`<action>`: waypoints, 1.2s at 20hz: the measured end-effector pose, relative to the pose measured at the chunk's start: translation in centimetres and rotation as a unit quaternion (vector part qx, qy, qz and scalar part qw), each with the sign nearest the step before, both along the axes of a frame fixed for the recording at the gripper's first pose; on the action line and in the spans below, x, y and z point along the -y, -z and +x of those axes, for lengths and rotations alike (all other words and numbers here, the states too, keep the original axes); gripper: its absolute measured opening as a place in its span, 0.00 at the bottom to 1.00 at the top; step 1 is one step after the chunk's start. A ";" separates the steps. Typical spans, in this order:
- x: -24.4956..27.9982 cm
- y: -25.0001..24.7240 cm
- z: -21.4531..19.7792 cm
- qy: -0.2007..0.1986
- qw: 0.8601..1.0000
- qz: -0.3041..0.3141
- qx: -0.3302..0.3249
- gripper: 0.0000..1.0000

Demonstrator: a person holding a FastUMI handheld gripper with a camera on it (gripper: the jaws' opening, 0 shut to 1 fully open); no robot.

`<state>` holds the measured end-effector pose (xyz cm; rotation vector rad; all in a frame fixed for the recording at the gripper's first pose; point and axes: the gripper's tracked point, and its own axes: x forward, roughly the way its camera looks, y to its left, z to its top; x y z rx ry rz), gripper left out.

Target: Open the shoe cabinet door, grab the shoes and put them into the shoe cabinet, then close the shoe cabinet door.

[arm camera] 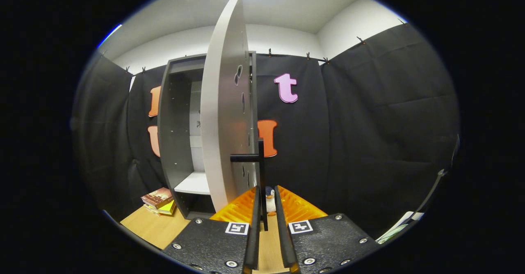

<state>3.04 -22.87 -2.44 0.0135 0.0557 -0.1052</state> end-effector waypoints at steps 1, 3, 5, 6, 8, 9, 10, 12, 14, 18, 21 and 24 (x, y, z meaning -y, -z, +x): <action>0.5 0.0 0.1 -0.001 1.000 0.002 0.001 0.21; 1.1 0.0 0.1 -0.005 1.000 0.002 0.000 0.21; 1.4 -0.1 0.3 -0.013 1.000 -0.001 0.000 0.22; 1.7 -0.1 0.2 -0.018 1.000 -0.001 0.000 0.22; 2.1 0.0 0.3 -0.024 1.000 0.000 0.001 0.22; 2.4 0.1 0.3 -0.028 1.000 0.002 0.001 0.22; 2.6 0.1 0.3 -0.031 1.000 0.004 0.001 0.21; 3.0 0.2 0.5 -0.037 0.999 0.003 0.002 0.22; 2.9 0.2 0.6 -0.043 0.999 -0.001 0.003 0.21; 3.0 0.4 0.0 -0.046 0.999 -0.012 0.001 0.24; 3.2 -0.1 -1.1 -0.043 0.999 -0.016 0.006 0.31; 3.2 -0.7 -2.2 -0.035 0.999 -0.019 0.013 0.41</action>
